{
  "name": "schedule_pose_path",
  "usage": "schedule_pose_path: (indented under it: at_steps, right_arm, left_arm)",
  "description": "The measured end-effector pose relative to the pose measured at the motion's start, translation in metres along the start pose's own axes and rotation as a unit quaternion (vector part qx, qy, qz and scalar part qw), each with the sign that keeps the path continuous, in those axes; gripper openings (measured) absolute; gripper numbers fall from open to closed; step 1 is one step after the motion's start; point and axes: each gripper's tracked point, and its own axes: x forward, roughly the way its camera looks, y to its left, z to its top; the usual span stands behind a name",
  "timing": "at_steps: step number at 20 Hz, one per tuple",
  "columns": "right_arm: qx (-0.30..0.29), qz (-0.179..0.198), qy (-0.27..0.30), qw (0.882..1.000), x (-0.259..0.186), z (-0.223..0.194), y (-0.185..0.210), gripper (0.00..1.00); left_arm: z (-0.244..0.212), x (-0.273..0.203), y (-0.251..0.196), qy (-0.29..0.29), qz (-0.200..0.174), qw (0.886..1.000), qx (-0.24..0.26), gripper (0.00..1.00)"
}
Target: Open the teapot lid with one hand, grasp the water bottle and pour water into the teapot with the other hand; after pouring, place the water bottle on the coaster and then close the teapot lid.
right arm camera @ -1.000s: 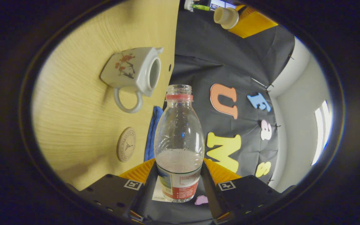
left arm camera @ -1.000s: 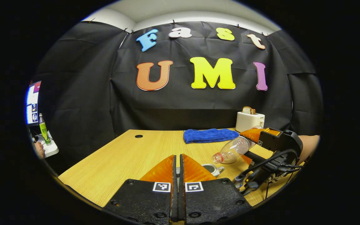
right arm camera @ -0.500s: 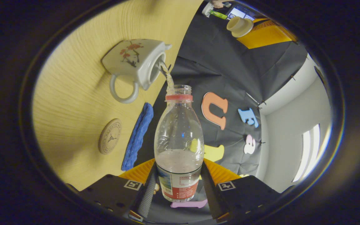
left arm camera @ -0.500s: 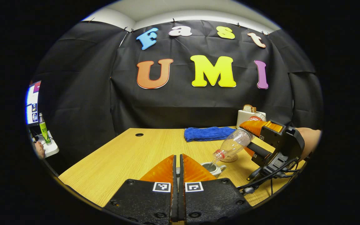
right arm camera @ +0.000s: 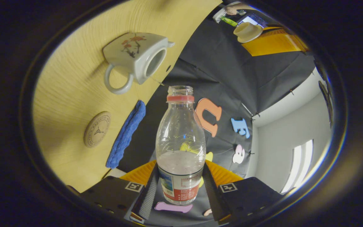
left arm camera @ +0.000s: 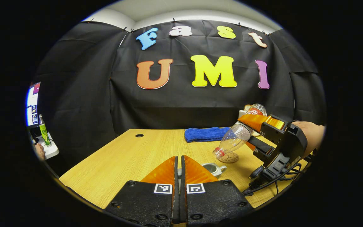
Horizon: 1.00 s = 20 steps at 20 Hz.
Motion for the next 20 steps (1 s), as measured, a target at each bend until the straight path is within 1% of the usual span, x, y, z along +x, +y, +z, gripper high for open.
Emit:
schedule_pose_path:
  at_steps: [7, 11, 13, 14, 16, 18, 19, 20]
  right_arm:
    - [-0.023, -0.027, -0.018, 0.999, 0.002, 0.009, -0.007, 0.71]
    - [-0.022, -0.035, -0.020, 0.999, 0.002, 0.009, -0.012, 0.72]
    - [-0.013, -0.037, -0.021, 0.999, 0.002, 0.008, -0.010, 0.73]
    - [-0.007, -0.038, -0.020, 0.999, 0.002, 0.008, -0.009, 0.72]
    - [0.012, -0.035, -0.012, 0.999, 0.002, 0.002, -0.005, 0.73]
    - [0.051, -0.025, 0.002, 0.998, 0.002, -0.006, 0.001, 0.74]
    - [0.083, -0.020, 0.007, 0.996, 0.004, -0.010, 0.002, 0.72]
    - [0.125, -0.012, 0.013, 0.992, 0.005, -0.016, 0.005, 0.73]
  left_arm:
    - [0.001, 0.000, -0.002, -0.001, -0.002, 1.000, 0.004, 0.03]
    - [0.000, -0.001, -0.002, -0.001, -0.002, 1.000, 0.003, 0.03]
    - [0.000, -0.001, -0.002, -0.001, -0.002, 1.000, 0.003, 0.03]
    - [0.001, 0.000, -0.001, -0.001, -0.002, 1.000, 0.002, 0.03]
    - [0.001, -0.001, 0.001, -0.002, -0.001, 1.000, -0.001, 0.03]
    - [0.002, -0.002, 0.003, -0.001, 0.001, 1.000, -0.001, 0.03]
    - [0.002, -0.002, 0.006, -0.002, 0.004, 1.000, 0.000, 0.03]
    - [0.003, -0.002, 0.009, -0.003, 0.006, 1.000, -0.002, 0.03]
